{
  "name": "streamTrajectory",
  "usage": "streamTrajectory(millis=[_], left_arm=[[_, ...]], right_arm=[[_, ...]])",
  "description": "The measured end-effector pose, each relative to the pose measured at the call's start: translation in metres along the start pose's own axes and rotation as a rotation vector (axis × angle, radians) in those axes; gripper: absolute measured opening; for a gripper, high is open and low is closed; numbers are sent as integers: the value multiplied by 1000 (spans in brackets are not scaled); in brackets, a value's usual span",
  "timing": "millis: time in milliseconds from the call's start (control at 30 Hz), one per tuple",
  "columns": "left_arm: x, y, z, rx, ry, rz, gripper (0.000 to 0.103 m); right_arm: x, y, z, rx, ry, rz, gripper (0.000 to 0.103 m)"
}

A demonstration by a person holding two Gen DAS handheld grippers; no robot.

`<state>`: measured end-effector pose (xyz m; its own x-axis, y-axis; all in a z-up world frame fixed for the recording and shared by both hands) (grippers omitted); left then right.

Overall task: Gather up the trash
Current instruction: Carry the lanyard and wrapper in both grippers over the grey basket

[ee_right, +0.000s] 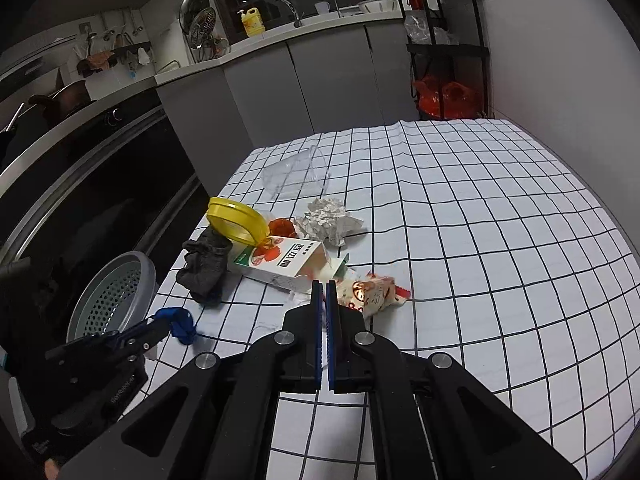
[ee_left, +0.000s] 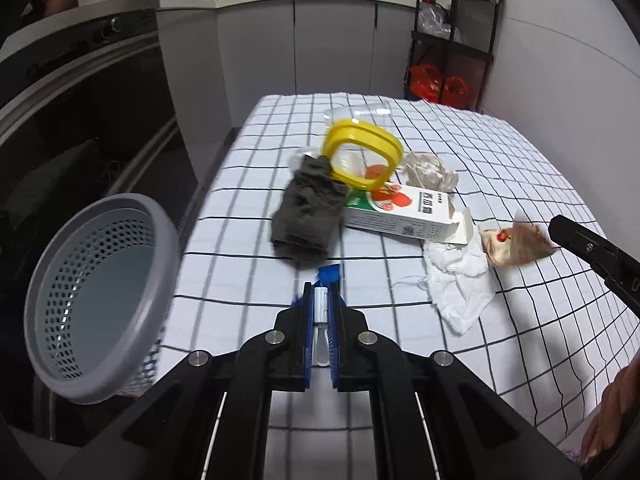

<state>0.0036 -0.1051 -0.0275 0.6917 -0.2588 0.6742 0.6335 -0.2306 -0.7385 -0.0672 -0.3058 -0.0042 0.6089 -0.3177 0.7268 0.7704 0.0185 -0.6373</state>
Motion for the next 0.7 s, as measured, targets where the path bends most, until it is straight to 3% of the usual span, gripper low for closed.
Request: streamTrajectory(millis=[300,633,700], left_arm=[[-2,-35,62,50,-34,-39,7],[-11,-34,94,55,-96,-46,7],[-10,-35,96,55,-99,-59,7]], right_arm=[[-1,-12,33,23,-49,-40,1],[-29,1,19,-98,11,35,2],[-34,4,24,-114,-1,45,10]])
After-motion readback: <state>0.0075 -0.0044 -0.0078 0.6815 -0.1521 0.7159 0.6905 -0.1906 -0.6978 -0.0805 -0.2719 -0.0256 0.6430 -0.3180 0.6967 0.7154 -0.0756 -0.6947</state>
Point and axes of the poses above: each gripper's, at about its wrist camera, not at the fingertips, and y roughly the way its jaws point, z to its left, x to its top, the point moved 1 cm from there along y, roughly the way its jaws point
